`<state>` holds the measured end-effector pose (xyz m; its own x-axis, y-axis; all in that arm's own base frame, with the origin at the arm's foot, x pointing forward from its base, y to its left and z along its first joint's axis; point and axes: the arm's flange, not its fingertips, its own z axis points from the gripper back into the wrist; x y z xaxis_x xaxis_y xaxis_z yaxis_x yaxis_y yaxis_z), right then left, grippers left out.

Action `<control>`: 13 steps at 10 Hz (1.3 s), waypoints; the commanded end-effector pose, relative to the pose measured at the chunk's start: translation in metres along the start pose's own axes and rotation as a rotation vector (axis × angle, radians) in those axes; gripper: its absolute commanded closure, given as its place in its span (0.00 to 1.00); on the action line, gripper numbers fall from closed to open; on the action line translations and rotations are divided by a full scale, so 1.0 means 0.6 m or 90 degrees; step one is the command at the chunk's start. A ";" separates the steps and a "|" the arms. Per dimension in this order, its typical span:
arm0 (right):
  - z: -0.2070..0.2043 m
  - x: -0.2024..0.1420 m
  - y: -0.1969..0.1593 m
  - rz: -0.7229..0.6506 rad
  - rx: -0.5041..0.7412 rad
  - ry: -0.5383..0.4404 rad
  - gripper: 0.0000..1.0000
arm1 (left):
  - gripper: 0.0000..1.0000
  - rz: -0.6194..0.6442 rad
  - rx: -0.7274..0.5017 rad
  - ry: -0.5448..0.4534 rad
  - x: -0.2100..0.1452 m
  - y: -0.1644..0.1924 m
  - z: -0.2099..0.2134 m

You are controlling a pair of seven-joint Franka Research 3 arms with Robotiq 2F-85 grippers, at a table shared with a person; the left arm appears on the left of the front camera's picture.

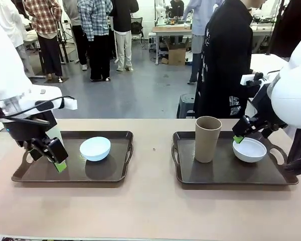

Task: Set up a tray with a mat and arrange the tableware.
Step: Pick up the Picnic Bowl and Reusable plastic cup from the Handle tray in front of the human's position and hold them in the air.

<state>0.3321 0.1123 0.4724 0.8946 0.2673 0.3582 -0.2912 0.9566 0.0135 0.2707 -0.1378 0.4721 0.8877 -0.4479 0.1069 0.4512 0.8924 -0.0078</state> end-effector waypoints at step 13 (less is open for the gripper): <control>0.083 -0.038 -0.159 -0.134 0.882 0.041 0.00 | 0.00 0.223 -0.682 -0.376 -0.003 0.172 0.115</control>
<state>0.3028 0.0224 0.5169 0.9581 0.1614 0.2366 -0.2850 0.4556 0.8434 0.2905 -0.0473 0.5487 0.8985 -0.0421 0.4369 0.3714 0.6035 -0.7056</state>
